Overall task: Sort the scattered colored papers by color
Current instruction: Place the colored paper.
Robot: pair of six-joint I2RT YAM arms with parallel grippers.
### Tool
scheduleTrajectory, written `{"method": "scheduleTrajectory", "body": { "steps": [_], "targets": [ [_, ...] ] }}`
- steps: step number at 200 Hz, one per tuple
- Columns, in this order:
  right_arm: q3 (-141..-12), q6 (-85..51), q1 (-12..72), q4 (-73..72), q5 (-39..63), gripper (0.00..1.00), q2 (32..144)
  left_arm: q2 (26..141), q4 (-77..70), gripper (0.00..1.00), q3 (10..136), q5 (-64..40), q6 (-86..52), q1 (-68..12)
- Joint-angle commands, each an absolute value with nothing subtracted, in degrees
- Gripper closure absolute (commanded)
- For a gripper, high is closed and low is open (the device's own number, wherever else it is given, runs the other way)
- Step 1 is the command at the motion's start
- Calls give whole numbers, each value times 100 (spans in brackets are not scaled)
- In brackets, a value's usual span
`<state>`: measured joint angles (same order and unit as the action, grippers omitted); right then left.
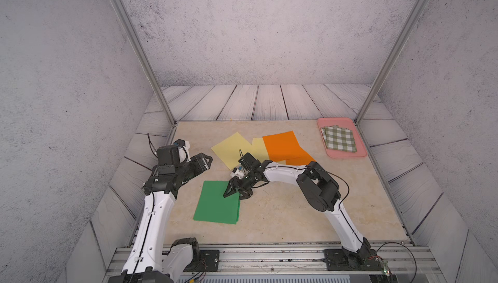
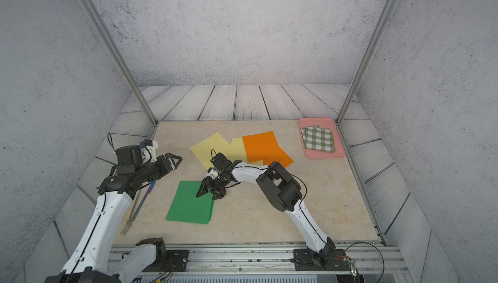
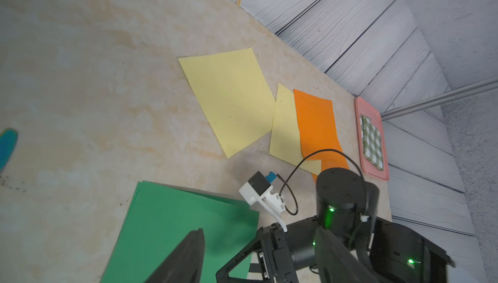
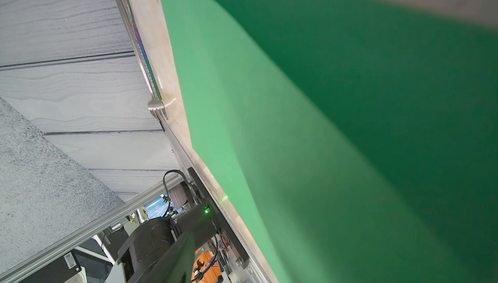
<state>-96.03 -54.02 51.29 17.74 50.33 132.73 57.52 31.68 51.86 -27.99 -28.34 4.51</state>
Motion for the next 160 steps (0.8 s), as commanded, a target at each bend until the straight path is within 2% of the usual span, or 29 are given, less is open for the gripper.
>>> {"method": "scheduleTrajectory", "body": {
  "steps": [1, 41, 75, 160],
  "targets": [
    [-9886, -5216, 5109, 2202, 4868, 33, 13069, 5733, 3338, 30, 5054, -2648, -2773, 514],
    [-10561, -4536, 5132, 3432, 4413, 28, 13144, 5697, 3288, 30, 5037, -2594, -2777, 514],
    [-10652, -4364, 5134, 4080, 3969, 27, 13070, 5756, 3243, 30, 5054, -2632, -2786, 518],
    [-10192, -4401, 5050, 4457, 3034, 24, 12515, 5818, 3178, 30, 5071, -2676, -2769, 514]
  ]
}}
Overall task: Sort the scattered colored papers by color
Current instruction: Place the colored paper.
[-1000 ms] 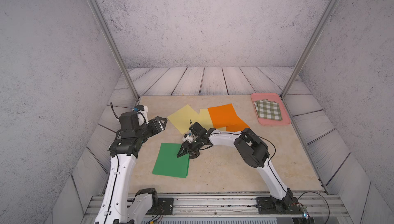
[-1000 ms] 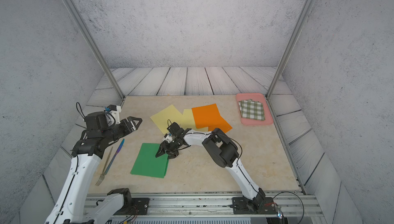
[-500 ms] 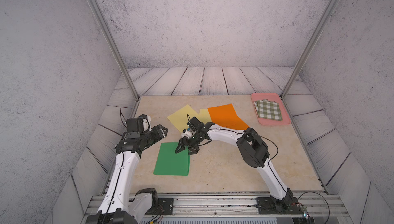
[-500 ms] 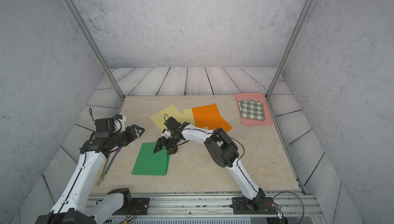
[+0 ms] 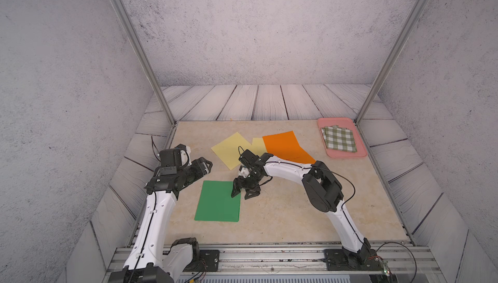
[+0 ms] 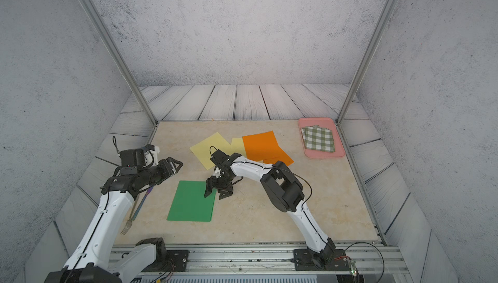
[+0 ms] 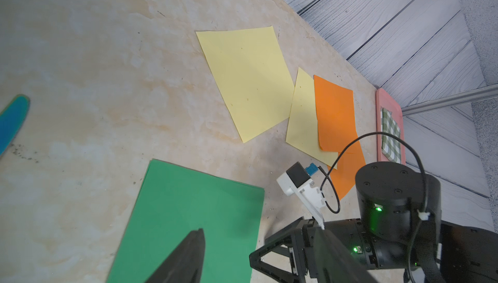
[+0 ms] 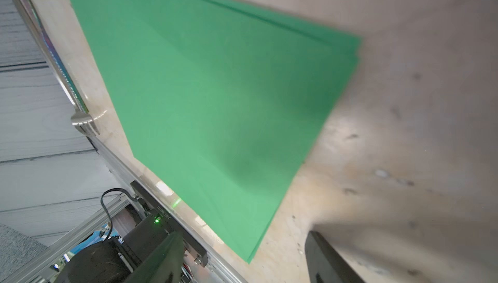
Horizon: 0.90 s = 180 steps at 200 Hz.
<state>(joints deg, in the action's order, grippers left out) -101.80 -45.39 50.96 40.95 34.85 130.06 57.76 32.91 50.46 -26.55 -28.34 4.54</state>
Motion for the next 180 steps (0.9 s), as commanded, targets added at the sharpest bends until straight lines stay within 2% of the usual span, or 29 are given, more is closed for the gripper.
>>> {"method": "scheduleTrajectory", "body": {
  "steps": [1, 47, 85, 117, 150, 180],
  "targets": [
    [-10198, -4394, 5047, 4465, 3029, 24, 12507, 5822, 3180, 30, 5075, -2674, -2769, 516],
    [-10901, -3921, 4815, 5493, 2159, 24, 11996, 6232, 3016, 30, 5404, -2778, -2794, 518],
    [-12095, -3503, 3954, 6418, 1929, 23, 11852, 7156, 2798, 29, 6054, -3102, -2921, 515],
    [-13406, -2974, 3122, 7066, 2208, 22, 12449, 8195, 2358, 29, 6580, -3390, -3204, 510],
    [-14746, -2579, 2730, 7620, 2812, 37, 13591, 9543, 2186, 31, 7467, -3787, -3259, 321],
    [-14760, -2462, 2605, 7401, 2825, 36, 14053, 10858, 2801, 33, 8925, -4170, -2915, -111]
  ]
}}
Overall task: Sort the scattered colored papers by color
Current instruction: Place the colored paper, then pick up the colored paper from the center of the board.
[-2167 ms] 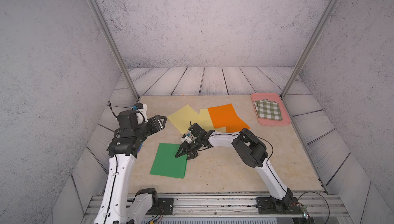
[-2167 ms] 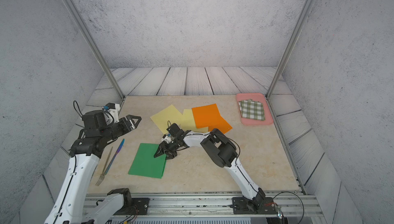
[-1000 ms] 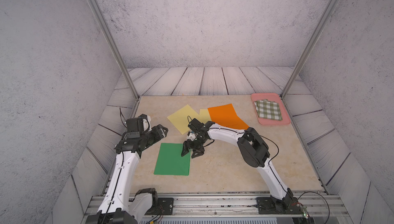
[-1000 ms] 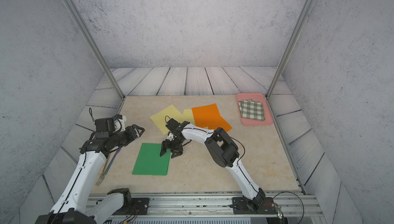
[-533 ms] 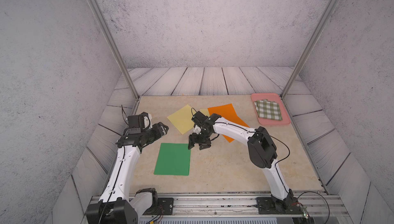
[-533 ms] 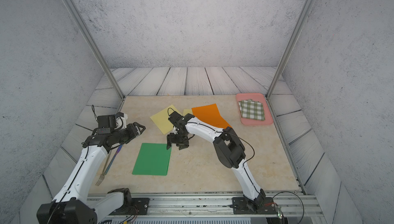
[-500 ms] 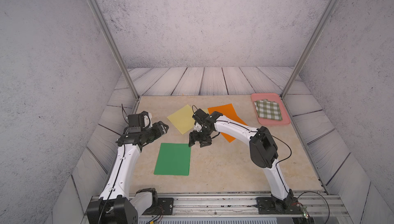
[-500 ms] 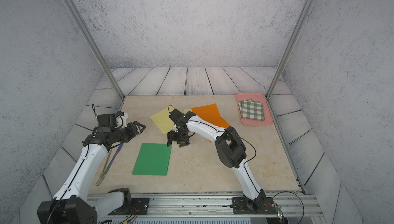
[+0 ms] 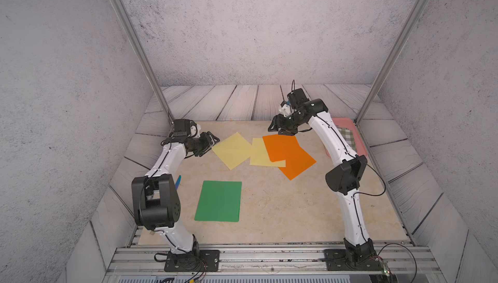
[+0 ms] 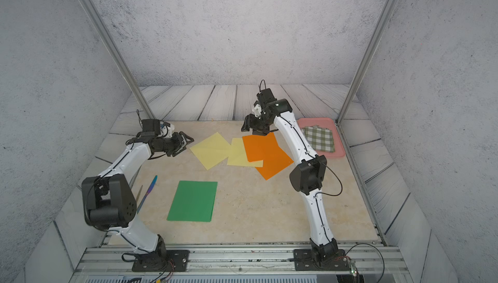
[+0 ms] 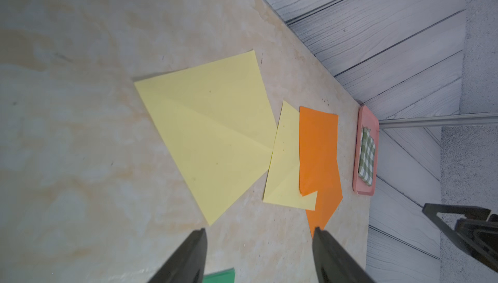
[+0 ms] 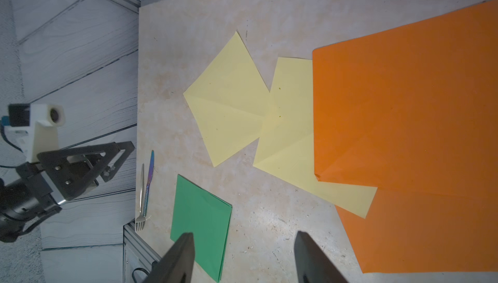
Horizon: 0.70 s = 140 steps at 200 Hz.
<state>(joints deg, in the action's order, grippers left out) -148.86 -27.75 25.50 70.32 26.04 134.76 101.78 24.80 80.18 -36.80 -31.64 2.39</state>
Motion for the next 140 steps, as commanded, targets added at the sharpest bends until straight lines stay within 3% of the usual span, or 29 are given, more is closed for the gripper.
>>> {"method": "scheduleTrajectory", "body": {
  "steps": [1, 89, 140],
  "targets": [
    [-14737, -2462, 2599, 7374, 2819, 36, 14053, 10896, 2811, 33, 8967, -4181, -2908, -130],
    [-13638, -2576, 1936, 6705, 2392, 32, 14209, 13451, 3462, 33, 11788, -4804, -3026, -1068],
    [-13544, -2685, 1540, 6592, 2316, 31, 14475, 13934, 3440, 33, 12146, -4878, -3170, -1527]
  ]
}}
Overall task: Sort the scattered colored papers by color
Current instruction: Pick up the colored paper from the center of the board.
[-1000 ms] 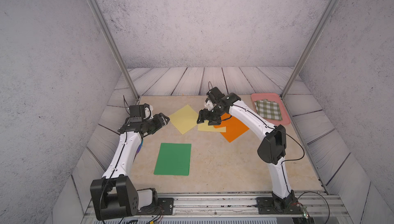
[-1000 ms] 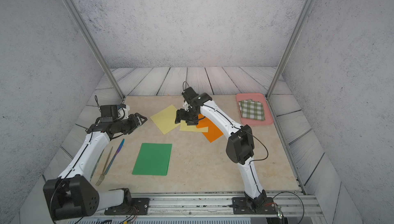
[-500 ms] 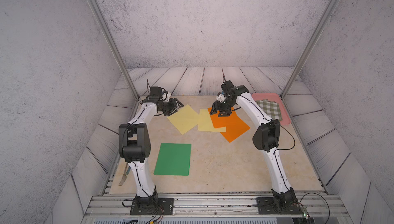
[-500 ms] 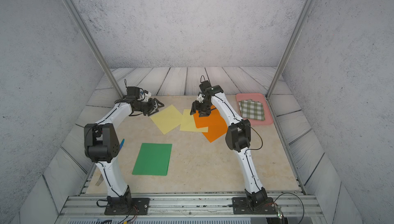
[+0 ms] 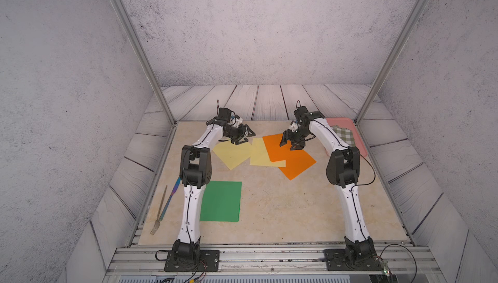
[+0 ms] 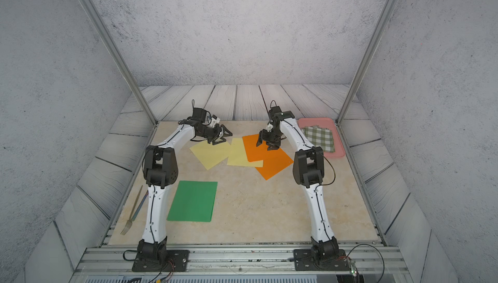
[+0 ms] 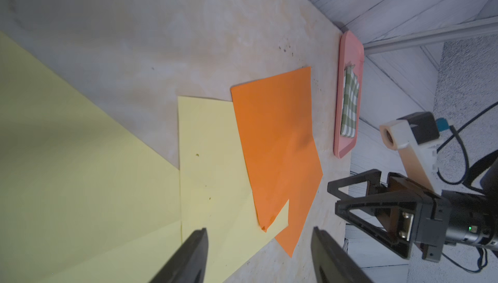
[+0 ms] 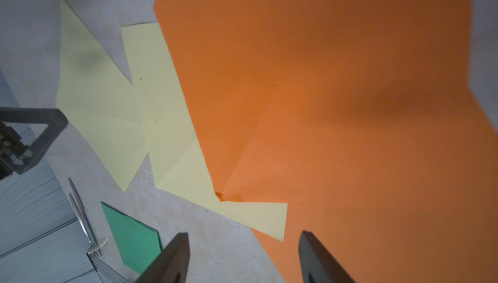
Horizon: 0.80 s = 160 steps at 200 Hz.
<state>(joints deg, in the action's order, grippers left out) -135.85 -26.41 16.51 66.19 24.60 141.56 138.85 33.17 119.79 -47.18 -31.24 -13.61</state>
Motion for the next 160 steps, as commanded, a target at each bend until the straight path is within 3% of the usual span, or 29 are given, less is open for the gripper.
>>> {"method": "scheduleTrajectory", "body": {
  "steps": [1, 75, 160],
  "targets": [
    [-13544, -2683, 1535, 6592, 2323, 31, 14480, 13937, 3438, 33, 12146, -4878, -3176, -1532],
    [-13302, -2454, 1538, 6415, 2955, 31, 14429, 14038, 3452, 33, 11843, -4633, -3276, -1551],
    [-13168, -2567, 1442, 6152, 2896, 27, 14540, 14282, 3312, 34, 12091, -4781, -3589, -1830]
  ]
}}
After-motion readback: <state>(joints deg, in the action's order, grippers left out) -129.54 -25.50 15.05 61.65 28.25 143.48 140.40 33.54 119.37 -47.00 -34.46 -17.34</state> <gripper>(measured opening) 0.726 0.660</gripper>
